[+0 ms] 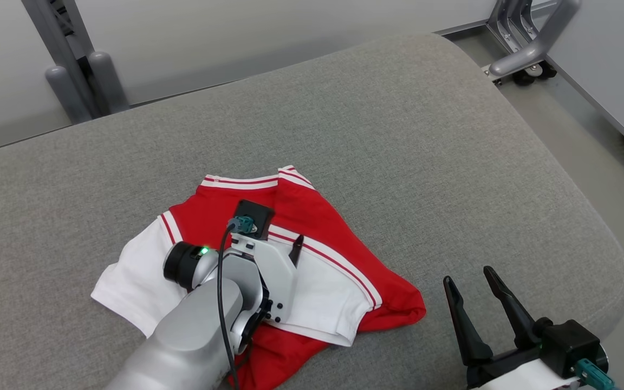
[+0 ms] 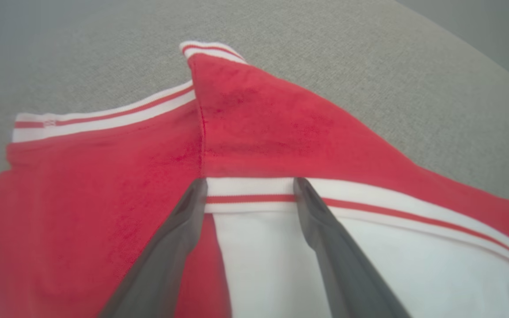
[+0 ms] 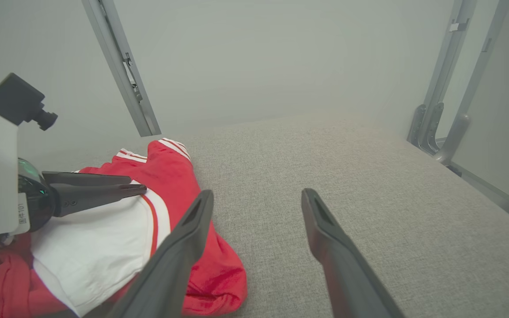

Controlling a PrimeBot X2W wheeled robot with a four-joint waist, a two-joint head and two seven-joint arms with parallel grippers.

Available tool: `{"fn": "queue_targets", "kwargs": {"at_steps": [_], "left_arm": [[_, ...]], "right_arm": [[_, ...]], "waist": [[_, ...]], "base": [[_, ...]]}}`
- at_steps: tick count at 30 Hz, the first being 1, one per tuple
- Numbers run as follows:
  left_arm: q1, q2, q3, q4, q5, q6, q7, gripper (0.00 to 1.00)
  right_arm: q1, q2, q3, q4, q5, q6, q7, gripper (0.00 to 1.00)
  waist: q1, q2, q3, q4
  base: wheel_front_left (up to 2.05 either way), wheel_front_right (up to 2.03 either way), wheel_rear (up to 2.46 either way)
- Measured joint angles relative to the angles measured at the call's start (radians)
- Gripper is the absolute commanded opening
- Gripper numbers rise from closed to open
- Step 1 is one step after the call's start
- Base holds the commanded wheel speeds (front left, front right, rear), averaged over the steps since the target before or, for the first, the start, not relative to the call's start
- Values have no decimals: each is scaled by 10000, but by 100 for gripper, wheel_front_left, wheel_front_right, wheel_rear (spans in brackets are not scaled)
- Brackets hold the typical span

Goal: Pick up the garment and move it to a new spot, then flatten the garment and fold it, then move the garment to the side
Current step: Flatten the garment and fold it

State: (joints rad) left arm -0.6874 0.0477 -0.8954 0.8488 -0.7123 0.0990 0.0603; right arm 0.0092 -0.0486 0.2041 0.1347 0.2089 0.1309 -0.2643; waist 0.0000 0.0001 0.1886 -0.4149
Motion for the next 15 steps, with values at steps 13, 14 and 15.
{"fn": "queue_targets", "kwargs": {"at_steps": [13, 14, 15], "left_arm": [[-353, 6, -742, 857, -299, 96, -330, 100], [-369, 6, -796, 848, -334, 61, -397, 64], [-373, 4, -828, 826, -426, 12, -447, 29]], "right_arm": [[-189, 0, 165, -4, 105, 0, 0, 100], [-196, 2, 157, -6, 105, 0, 0, 100], [-196, 2, 144, -4, 105, 0, 0, 100]], "waist": [[0, 0, 210, -247], [0, 0, 213, -249], [0, 0, 211, -241]], "base": [[0, 0, 0], [0, 0, 0], [0, 0, 0]]}}
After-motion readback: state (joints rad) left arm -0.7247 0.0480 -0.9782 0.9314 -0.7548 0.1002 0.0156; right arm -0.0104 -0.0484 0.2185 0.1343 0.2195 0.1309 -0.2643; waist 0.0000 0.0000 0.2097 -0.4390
